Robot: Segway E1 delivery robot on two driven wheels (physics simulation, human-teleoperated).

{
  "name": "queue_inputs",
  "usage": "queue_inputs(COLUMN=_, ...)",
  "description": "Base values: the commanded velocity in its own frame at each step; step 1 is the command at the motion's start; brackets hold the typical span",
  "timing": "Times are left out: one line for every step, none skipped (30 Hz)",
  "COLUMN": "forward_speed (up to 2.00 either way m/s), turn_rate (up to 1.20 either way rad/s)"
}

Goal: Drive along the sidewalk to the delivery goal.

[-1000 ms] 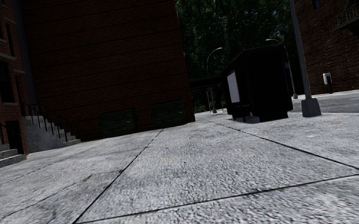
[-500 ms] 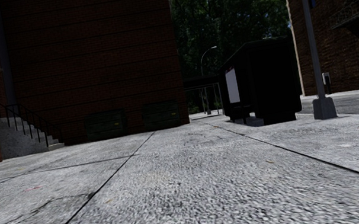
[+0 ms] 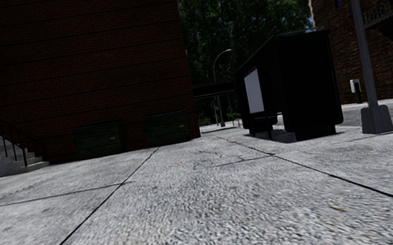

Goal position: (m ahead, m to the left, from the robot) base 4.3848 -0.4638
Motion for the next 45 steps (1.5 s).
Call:
queue_inputs(forward_speed=2.0, turn_rate=0.0)
queue_inputs(forward_speed=2.0, turn_rate=0.0)
queue_inputs(forward_speed=2.0, turn_rate=0.0)
queue_inputs(forward_speed=2.0, turn_rate=0.0)
queue_inputs(forward_speed=2.0, turn_rate=0.0)
queue_inputs(forward_speed=2.0, turn_rate=0.0)
queue_inputs(forward_speed=2.0, turn_rate=0.0)
queue_inputs(forward_speed=2.0, turn_rate=0.0)
queue_inputs(forward_speed=2.0, turn_rate=0.0)
queue_inputs(forward_speed=2.0, turn_rate=0.0)
queue_inputs(forward_speed=2.0, turn_rate=0.0)
queue_inputs(forward_speed=2.0, turn_rate=0.0)
queue_inputs(forward_speed=2.0, turn_rate=0.0)
queue_inputs(forward_speed=2.0, turn_rate=0.0)
queue_inputs(forward_speed=2.0, turn_rate=0.0)
queue_inputs(forward_speed=2.0, turn_rate=0.0)
queue_inputs(forward_speed=2.0, turn_rate=0.0)
queue_inputs(forward_speed=2.0, turn_rate=0.0)
queue_inputs(forward_speed=2.0, turn_rate=0.0)
queue_inputs(forward_speed=2.0, turn_rate=0.0)
queue_inputs(forward_speed=2.0, turn_rate=0.0)
queue_inputs(forward_speed=2.0, turn_rate=0.0)
queue_inputs(forward_speed=2.0, turn_rate=0.0)
queue_inputs(forward_speed=2.0, turn_rate=0.0)
queue_inputs(forward_speed=2.0, turn_rate=0.0)
queue_inputs(forward_speed=2.0, turn_rate=0.0)
queue_inputs(forward_speed=2.0, turn_rate=0.0)
queue_inputs(forward_speed=2.0, turn_rate=0.0)
queue_inputs(forward_speed=2.0, turn_rate=0.0)
queue_inputs(forward_speed=2.0, turn_rate=0.0)
queue_inputs(forward_speed=2.0, turn_rate=0.0)
queue_inputs(forward_speed=2.0, turn_rate=0.0)
queue_inputs(forward_speed=2.0, turn_rate=0.0)
queue_inputs(forward_speed=2.0, turn_rate=0.0)
queue_inputs(forward_speed=2.0, turn_rate=0.0)
queue_inputs(forward_speed=2.0, turn_rate=0.0)
queue_inputs(forward_speed=2.0, turn_rate=0.0)
queue_inputs(forward_speed=2.0, turn_rate=0.0)
queue_inputs(forward_speed=2.0, turn_rate=0.0)
queue_inputs(forward_speed=2.0, turn_rate=0.0)
queue_inputs(forward_speed=2.0, turn_rate=0.0)
queue_inputs(forward_speed=2.0, turn_rate=0.0)
queue_inputs(forward_speed=2.0, turn_rate=0.0)
queue_inputs(forward_speed=2.0, turn_rate=0.0)
queue_inputs(forward_speed=2.0, turn_rate=0.0)
